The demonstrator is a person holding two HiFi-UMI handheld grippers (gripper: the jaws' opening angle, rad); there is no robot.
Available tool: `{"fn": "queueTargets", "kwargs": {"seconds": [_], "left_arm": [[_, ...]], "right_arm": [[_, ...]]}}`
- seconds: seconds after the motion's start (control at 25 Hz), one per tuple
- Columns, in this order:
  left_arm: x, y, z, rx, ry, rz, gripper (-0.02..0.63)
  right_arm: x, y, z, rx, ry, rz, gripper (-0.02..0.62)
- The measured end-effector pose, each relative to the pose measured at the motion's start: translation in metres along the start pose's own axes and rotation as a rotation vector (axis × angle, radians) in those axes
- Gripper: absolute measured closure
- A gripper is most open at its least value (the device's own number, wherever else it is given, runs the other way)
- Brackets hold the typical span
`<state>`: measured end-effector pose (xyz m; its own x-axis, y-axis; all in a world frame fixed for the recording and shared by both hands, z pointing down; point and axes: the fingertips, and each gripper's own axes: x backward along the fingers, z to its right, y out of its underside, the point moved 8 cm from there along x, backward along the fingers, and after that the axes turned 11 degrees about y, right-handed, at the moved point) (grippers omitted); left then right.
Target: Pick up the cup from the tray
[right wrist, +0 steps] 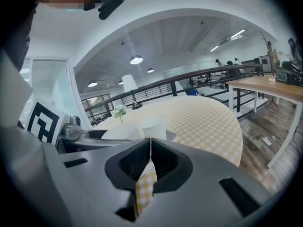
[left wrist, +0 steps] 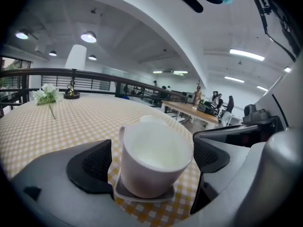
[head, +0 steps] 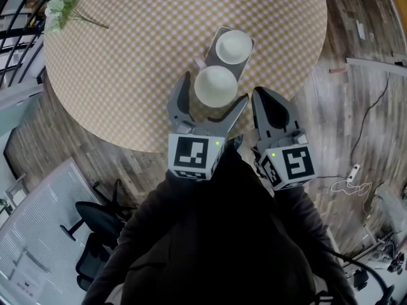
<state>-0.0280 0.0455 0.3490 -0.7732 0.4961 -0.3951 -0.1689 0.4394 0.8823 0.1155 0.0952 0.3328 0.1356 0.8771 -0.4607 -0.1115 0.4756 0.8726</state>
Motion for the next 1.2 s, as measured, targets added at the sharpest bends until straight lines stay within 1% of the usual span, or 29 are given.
{"fn": "queueTargets", "kwargs": {"seconds": [0.24,0.4,0.44,0.48,0.52,0.6,0.84,1.0,1.12,1.2], "left_arm": [[-0.004,0.002,-0.005,-0.002,-0.009,-0.009,0.077],[-0.007,0.002,-0.003,-0.017,-0.012,-0.022,0.081],[-0.007,0.002,-0.002,-0.025,-0.011,-0.023,0.087],[-0.008,0.001,-0.001,-0.035,-0.013,-0.022,0.108],[-0.008,0.001,0.0,-0.045,-0.017,-0.021,0.144],[-0.007,0.001,0.001,-0.06,-0.023,-0.016,0.149],[-0.005,0.0,-0.001,-0.067,-0.039,0.012,0.153],[0.002,-0.002,-0.005,-0.065,-0.072,0.038,0.155],[0.009,-0.007,-0.01,-0.047,-0.106,0.079,0.156],[0.015,-0.009,-0.014,-0.054,-0.127,0.087,0.156]], "right_arm": [[0.0,0.001,0.001,-0.002,0.01,-0.009,0.588],[0.0,0.001,0.004,-0.004,0.017,-0.011,0.588],[0.0,0.001,0.005,-0.004,0.018,-0.011,0.588],[0.001,0.001,0.006,-0.005,0.019,-0.011,0.588],[0.002,0.001,0.006,-0.006,0.019,-0.012,0.588],[0.002,0.001,0.007,-0.006,0.02,-0.011,0.588],[0.003,0.001,0.007,-0.002,0.021,-0.008,0.588],[0.003,0.0,0.005,0.001,0.013,-0.004,0.588],[0.003,-0.001,0.002,0.006,-0.001,0.0,0.588],[0.004,-0.002,0.0,0.009,-0.011,0.003,0.588]]}}
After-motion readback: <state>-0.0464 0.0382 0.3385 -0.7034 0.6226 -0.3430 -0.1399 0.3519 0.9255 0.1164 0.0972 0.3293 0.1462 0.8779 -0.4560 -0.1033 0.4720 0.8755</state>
